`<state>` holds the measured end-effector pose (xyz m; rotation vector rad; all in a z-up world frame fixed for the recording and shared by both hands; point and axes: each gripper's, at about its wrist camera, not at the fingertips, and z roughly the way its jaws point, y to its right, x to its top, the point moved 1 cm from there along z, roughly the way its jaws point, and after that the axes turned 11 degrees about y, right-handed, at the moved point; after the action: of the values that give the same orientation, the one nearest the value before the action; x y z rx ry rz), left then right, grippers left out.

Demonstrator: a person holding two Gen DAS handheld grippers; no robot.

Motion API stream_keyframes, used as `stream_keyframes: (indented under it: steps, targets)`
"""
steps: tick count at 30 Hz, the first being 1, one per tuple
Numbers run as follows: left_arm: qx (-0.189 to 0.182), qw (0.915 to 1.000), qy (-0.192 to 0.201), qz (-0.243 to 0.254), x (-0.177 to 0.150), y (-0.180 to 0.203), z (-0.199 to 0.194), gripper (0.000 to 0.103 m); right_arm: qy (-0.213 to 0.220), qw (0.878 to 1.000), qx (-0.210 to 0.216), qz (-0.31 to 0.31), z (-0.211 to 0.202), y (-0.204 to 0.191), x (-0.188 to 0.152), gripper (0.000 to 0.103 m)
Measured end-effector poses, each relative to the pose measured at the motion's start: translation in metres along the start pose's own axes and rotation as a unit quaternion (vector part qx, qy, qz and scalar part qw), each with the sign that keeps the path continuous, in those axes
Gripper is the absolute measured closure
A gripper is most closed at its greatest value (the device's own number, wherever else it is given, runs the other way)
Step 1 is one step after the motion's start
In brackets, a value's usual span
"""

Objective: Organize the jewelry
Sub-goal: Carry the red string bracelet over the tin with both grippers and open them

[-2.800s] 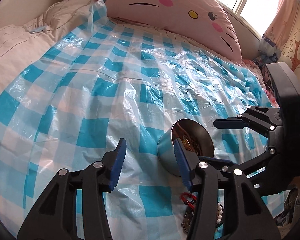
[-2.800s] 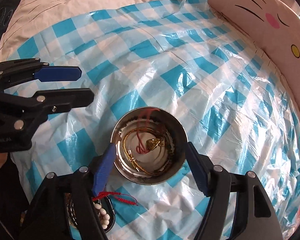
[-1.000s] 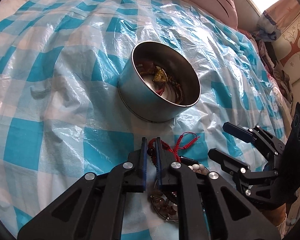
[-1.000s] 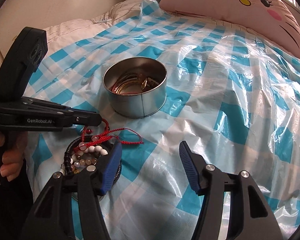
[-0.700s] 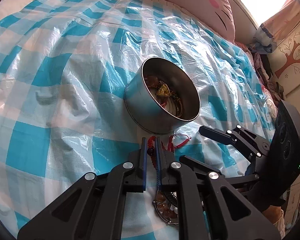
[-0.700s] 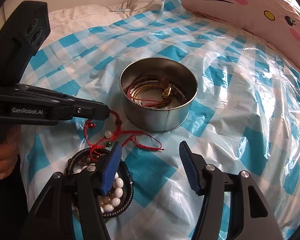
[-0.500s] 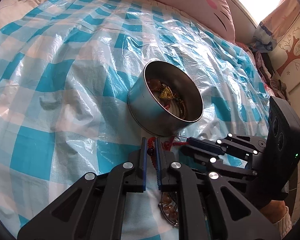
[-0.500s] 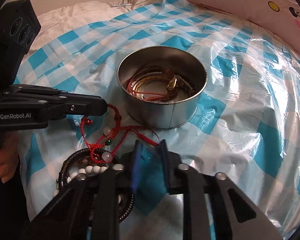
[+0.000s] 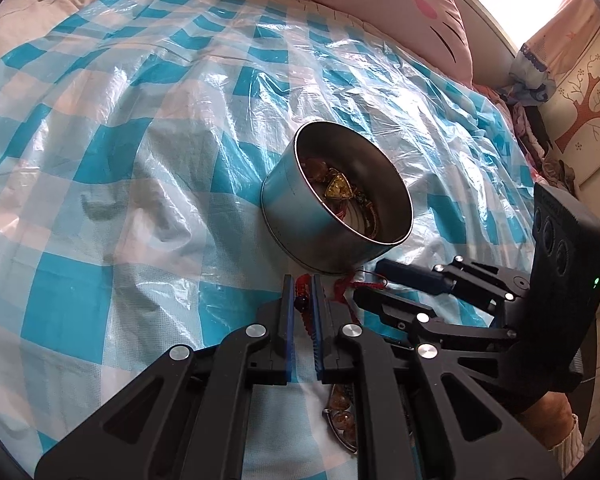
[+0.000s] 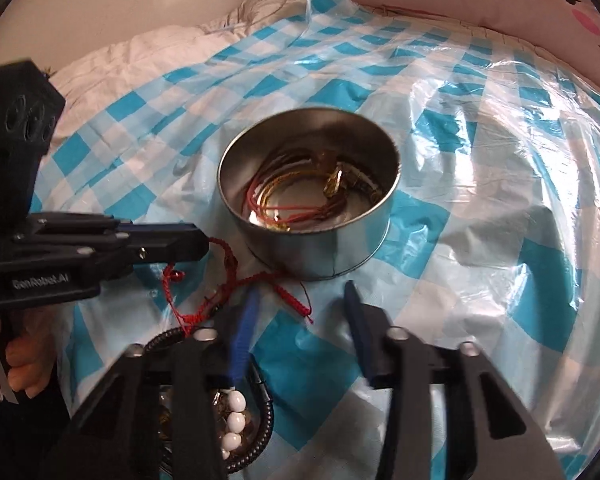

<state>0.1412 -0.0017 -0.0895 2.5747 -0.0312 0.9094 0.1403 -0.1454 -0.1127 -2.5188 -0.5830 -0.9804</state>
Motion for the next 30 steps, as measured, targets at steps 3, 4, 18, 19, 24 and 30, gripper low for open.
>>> stream_keyframes:
  steps: [3, 4, 18, 19, 24, 30]
  targets:
    - [0.001, 1.0000, 0.002, -0.002, 0.000, -0.002, -0.001, 0.096, 0.011, 1.000, -0.001, -0.011, -0.010, -0.006, -0.004, 0.097]
    - [0.000, 1.0000, 0.002, -0.003, 0.000, -0.002, -0.002, 0.096, 0.022, 1.000, -0.002, -0.002, -0.017, -0.004, -0.006, 0.098]
    - [0.000, 1.0000, 0.005, 0.001, -0.001, 0.000, -0.004, 0.096, 0.062, 0.997, 0.002, 0.045, -0.045, 0.006, -0.003, 0.034]
    - [0.002, 1.0000, 0.005, 0.001, 0.000, -0.001, -0.003, 0.096, 0.052, 0.998, -0.002, 0.036, -0.037, 0.002, 0.000, 0.034]
    - [0.007, 1.0000, 0.005, -0.001, 0.000, -0.004, -0.002, 0.096, -0.002, 1.000, -0.025, -0.002, 0.002, -0.006, 0.000, 0.092]
    - [0.003, 1.0000, 0.009, -0.001, 0.001, -0.003, -0.005, 0.096, 0.041, 0.999, 0.002, 0.030, -0.035, -0.004, -0.011, 0.100]
